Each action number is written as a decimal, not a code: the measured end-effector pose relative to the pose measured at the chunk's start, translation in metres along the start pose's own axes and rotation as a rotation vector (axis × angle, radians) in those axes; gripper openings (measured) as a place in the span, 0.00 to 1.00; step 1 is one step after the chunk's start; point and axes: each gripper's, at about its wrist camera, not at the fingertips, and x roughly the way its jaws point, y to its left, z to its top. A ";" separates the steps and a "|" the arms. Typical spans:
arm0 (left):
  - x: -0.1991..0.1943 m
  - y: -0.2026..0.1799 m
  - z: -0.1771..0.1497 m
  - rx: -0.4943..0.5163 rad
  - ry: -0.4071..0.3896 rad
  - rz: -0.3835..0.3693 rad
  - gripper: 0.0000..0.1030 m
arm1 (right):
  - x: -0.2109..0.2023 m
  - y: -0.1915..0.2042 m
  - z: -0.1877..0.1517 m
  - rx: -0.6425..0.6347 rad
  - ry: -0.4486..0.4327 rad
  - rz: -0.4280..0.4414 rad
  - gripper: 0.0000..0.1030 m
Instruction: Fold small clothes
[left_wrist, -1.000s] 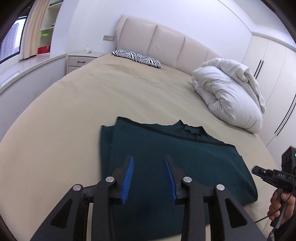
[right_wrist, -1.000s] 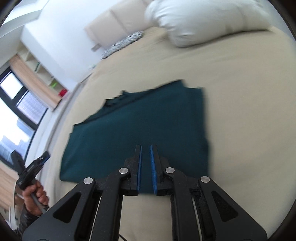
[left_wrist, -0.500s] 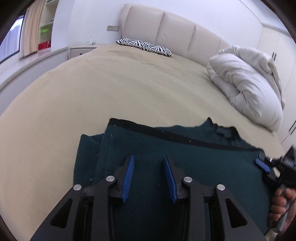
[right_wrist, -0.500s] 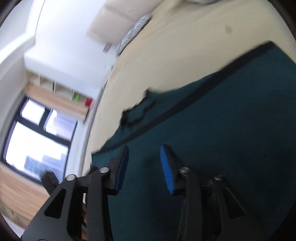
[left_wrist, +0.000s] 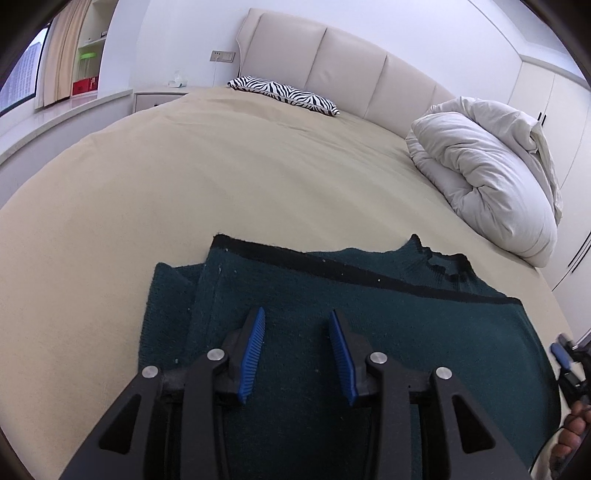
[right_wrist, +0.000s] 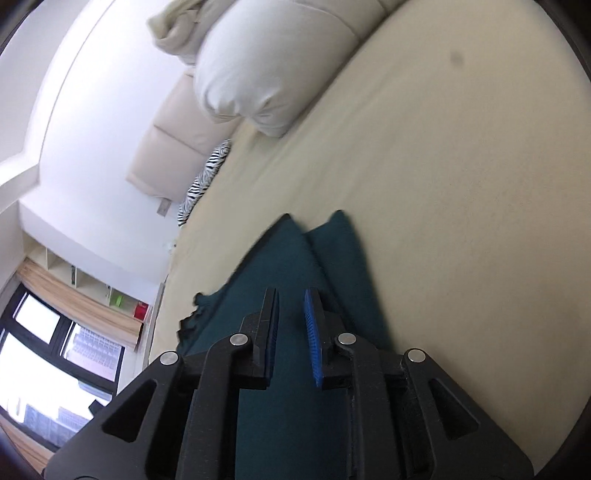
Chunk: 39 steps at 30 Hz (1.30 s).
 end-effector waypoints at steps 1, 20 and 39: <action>0.000 -0.001 0.000 0.004 0.000 0.005 0.38 | 0.001 0.015 -0.006 -0.030 0.010 0.018 0.18; -0.001 0.000 -0.002 0.002 -0.001 0.001 0.38 | -0.003 -0.025 -0.027 -0.009 0.138 0.053 0.25; -0.001 0.000 -0.002 0.012 -0.003 0.010 0.39 | -0.002 -0.037 0.014 -0.043 0.318 -0.089 0.57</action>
